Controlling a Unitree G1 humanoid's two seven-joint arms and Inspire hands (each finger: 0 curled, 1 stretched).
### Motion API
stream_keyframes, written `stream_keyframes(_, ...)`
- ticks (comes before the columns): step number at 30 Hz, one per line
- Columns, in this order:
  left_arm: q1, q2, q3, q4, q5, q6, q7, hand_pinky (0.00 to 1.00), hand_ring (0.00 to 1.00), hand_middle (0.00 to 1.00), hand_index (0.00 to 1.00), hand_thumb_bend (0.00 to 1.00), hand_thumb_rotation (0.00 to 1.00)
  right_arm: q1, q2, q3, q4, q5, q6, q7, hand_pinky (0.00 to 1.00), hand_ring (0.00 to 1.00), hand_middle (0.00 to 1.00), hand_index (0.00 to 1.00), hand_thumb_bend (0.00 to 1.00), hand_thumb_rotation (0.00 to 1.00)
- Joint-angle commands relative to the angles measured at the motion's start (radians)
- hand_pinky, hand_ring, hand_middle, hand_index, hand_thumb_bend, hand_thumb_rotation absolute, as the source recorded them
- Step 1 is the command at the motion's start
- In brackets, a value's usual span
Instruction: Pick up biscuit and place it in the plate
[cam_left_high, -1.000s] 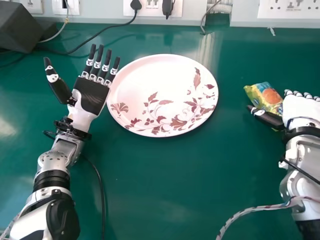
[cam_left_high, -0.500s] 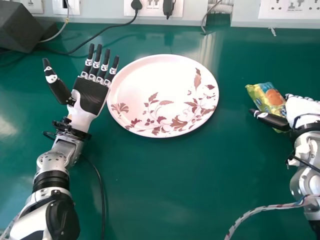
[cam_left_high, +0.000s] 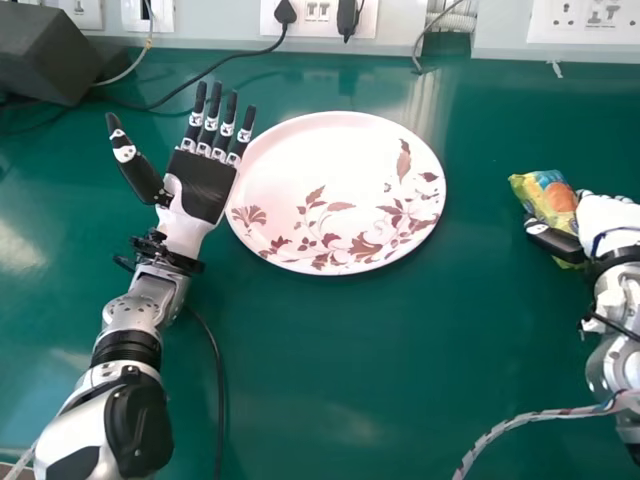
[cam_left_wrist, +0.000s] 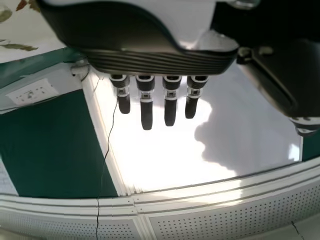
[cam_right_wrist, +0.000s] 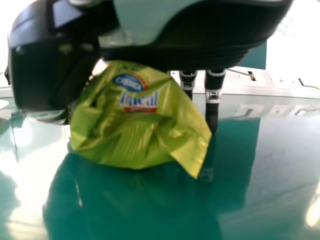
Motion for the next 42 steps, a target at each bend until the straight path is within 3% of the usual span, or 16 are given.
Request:
stream_keyframes(1, 0.068, -0.044, 0.025, 0.053, -0.016, 0.023, 0.009, 0.99, 0.89, 0.94, 0.98, 1.0, 0.46, 0.052, 0.01, 0.017, 0.022, 0.042, 0.004, 0.046, 0.48, 0.6, 0.93, 1.0, 0.6, 0.12)
stream_keyframes(6, 0.063, -0.052, 0.055, 0.061, -0.054, 0.074, 0.022, 0.99, 0.9, 0.94, 0.98, 1.0, 0.47, 0.055, 0.005, 0.014, 0.019, 0.048, 0.001, 0.041, 0.47, 0.55, 0.86, 0.98, 0.48, 0.01)
stream_keyframes(11, 0.059, -0.054, 0.08, 0.066, -0.076, 0.1, 0.067, 0.99, 0.91, 0.95, 0.99, 1.0, 0.48, 0.059, 0.001, 0.012, 0.008, 0.05, 0.003, 0.039, 0.42, 0.53, 0.75, 0.9, 0.44, 0.0)
stream_keyframes(15, 0.063, -0.051, 0.079, 0.052, -0.075, 0.133, 0.09, 0.99, 0.91, 0.95, 0.99, 1.0, 0.47, 0.058, 0.0, 0.009, -0.002, 0.053, 0.008, 0.042, 0.38, 0.47, 0.66, 0.86, 0.45, 0.0)
stream_keyframes(18, 0.056, -0.034, 0.081, 0.066, -0.073, 0.141, 0.125, 0.99, 0.91, 0.95, 0.99, 1.0, 0.47, 0.058, -0.002, 0.012, -0.014, 0.05, 0.015, 0.054, 0.3, 0.45, 0.53, 0.76, 0.49, 0.0)
stream_keyframes(20, 0.052, -0.028, 0.08, 0.072, -0.068, 0.128, 0.138, 1.0, 0.91, 0.95, 0.99, 1.0, 0.47, 0.059, -0.003, 0.013, -0.021, 0.049, 0.018, 0.054, 0.27, 0.44, 0.49, 0.71, 0.5, 0.0)
stream_keyframes(23, 0.051, -0.024, 0.076, 0.07, -0.068, 0.137, 0.144, 1.0, 0.91, 0.95, 0.99, 1.0, 0.47, 0.062, -0.006, 0.014, -0.032, 0.049, 0.021, 0.052, 0.24, 0.4, 0.5, 0.66, 0.5, 0.0)
stream_keyframes(24, 0.051, -0.023, 0.075, 0.071, -0.068, 0.139, 0.144, 0.99, 0.91, 0.95, 0.99, 1.0, 0.47, 0.063, -0.007, 0.014, -0.036, 0.048, 0.022, 0.053, 0.23, 0.39, 0.5, 0.56, 0.5, 0.0)
stream_keyframes(27, 0.051, -0.024, 0.078, 0.069, -0.073, 0.143, 0.16, 0.99, 0.9, 0.94, 0.99, 1.0, 0.47, 0.066, -0.005, 0.013, -0.048, 0.049, 0.026, 0.056, 0.22, 0.4, 0.5, 0.51, 0.5, 0.0)
stream_keyframes(32, 0.049, -0.014, 0.07, 0.073, -0.064, 0.141, 0.139, 1.0, 0.91, 0.95, 0.99, 1.0, 0.46, 0.068, -0.002, 0.018, -0.058, 0.045, 0.033, 0.065, 0.18, 0.41, 0.49, 0.49, 0.5, 0.0)
stream_keyframes(33, 0.048, -0.01, 0.069, 0.08, -0.062, 0.141, 0.135, 1.0, 0.91, 0.95, 0.99, 1.0, 0.46, 0.069, -0.002, 0.019, -0.06, 0.044, 0.034, 0.065, 0.17, 0.29, 0.48, 0.49, 0.51, 0.0)
stream_keyframes(34, 0.046, -0.007, 0.068, 0.083, -0.06, 0.143, 0.135, 1.0, 0.91, 0.95, 0.99, 1.0, 0.47, 0.07, -0.001, 0.019, -0.064, 0.045, 0.035, 0.064, 0.15, 0.25, 0.48, 0.49, 0.51, 0.0)
stream_keyframes(42, 0.048, -0.025, 0.079, 0.059, -0.064, 0.137, 0.158, 1.0, 0.92, 0.95, 0.99, 1.0, 0.47, 0.074, -0.002, 0.017, -0.082, 0.045, 0.037, 0.062, 0.08, 0.16, 0.47, 0.49, 0.51, 0.0)
